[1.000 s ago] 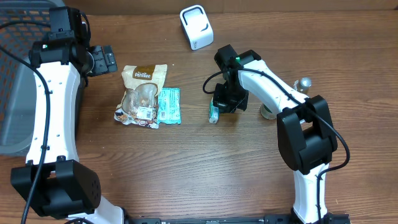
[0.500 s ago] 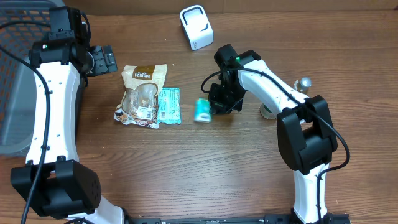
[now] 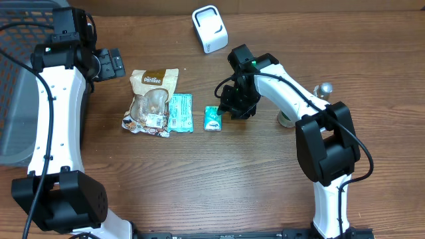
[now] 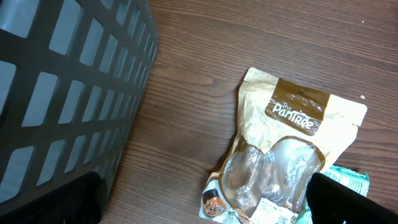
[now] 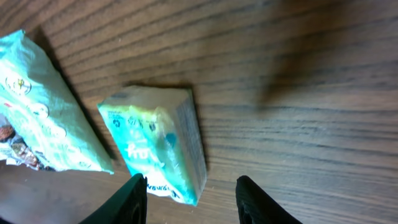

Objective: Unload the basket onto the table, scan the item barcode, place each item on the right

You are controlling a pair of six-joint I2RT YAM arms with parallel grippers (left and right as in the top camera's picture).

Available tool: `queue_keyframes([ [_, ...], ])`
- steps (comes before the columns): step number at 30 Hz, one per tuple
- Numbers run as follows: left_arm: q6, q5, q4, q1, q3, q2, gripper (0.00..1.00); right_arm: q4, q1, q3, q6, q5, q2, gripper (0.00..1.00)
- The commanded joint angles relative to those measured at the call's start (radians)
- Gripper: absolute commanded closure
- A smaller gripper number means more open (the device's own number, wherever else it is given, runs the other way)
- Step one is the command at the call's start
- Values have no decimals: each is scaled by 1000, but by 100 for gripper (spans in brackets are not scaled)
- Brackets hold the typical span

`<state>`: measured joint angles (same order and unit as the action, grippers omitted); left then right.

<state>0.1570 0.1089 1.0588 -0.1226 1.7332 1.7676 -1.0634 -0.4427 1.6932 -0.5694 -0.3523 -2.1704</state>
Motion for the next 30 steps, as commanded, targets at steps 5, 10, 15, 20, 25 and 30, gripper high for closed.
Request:
queue_keyframes([
  [5, -4, 13, 0, -8, 15, -2, 0, 37, -51, -5, 1, 84, 16, 58],
  [10, -4, 13, 0, -8, 15, -2, 0, 64, -89, -5, 0, 142, 16, 58],
  [15, -4, 13, 0, -8, 15, -2, 0, 72, -104, -5, -6, 176, 16, 59],
  [20, -4, 13, 0, -8, 15, -2, 0, 71, -107, -6, -6, 177, 16, 59],
  [25, -4, 13, 0, -8, 15, -2, 0, 67, -107, -6, -6, 176, 16, 59],
  [30, -4, 13, 0, -8, 15, -2, 0, 68, -107, -18, -6, 177, 16, 61],
])
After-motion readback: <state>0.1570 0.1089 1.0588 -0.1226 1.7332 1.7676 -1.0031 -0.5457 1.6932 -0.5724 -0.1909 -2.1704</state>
